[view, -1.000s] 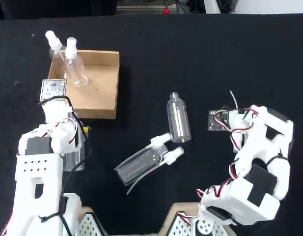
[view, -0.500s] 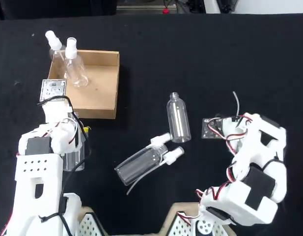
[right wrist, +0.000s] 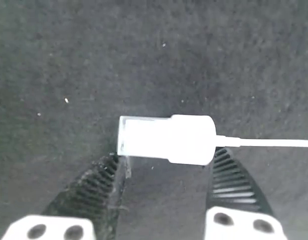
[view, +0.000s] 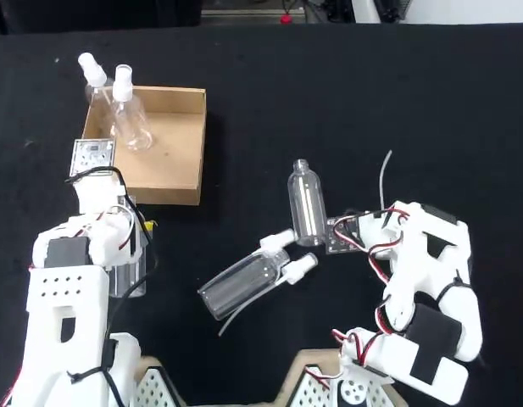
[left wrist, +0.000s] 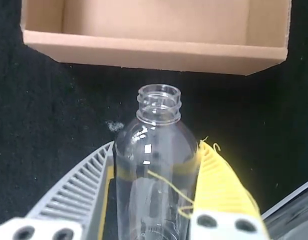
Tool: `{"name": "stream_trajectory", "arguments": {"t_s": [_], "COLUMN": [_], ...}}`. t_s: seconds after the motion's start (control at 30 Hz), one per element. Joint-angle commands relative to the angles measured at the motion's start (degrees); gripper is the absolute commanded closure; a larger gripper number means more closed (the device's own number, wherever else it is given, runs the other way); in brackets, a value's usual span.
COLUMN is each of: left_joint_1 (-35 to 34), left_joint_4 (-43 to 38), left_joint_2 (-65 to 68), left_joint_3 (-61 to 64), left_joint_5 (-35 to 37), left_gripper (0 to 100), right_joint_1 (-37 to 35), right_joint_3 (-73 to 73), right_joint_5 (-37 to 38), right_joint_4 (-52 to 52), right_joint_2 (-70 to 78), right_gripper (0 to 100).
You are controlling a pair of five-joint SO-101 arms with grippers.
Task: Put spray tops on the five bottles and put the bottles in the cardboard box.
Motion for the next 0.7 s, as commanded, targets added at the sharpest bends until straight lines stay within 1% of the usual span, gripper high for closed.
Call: {"name": "stream_trajectory", "arguments": {"t_s": [0.0,0.03,0.1,0.23,0.33,0.47,0.6,0.67], "left_joint_1": [-0.13,-0.13,-0.13,-0.13,-0.13,-0.13,-0.13,-0.13], "left_joint_4": [-0.88,-0.88,-0.88,-0.88,-0.88,-0.88,-0.88,-0.88], "left_joint_2": [0.00,0.00,0.00,0.00,0.00,0.00,0.00,0.00], "left_joint_3": [-0.75,-0.75,-0.75,-0.75,-0.75,-0.75,-0.75,-0.75], "left_joint_5": [-0.62,-0.62,-0.62,-0.62,-0.62,-0.62,-0.62,-0.62], "left_gripper": [89,89,89,89,89,89,89,89], "right_joint_1": [-1.41,-1.41,-1.41,-1.14,1.14,6.42,13.45,16.62], "right_joint_3": [0.13,0.13,-0.04,-1.71,-3.82,-6.37,-8.31,-8.48], "right_joint_5": [0.35,0.09,-2.73,-9.49,-16.53,-29.98,-44.13,-49.05], "right_joint_4": [-0.62,-0.62,-0.62,-0.62,-0.62,-0.62,-0.26,-0.18], "right_joint_2": [-1.89,-1.89,-2.07,-2.33,-2.33,-2.33,-1.98,-2.24], "right_gripper": [90.0,93.5,98.8,98.7,98.8,98.8,98.8,98.7]}}
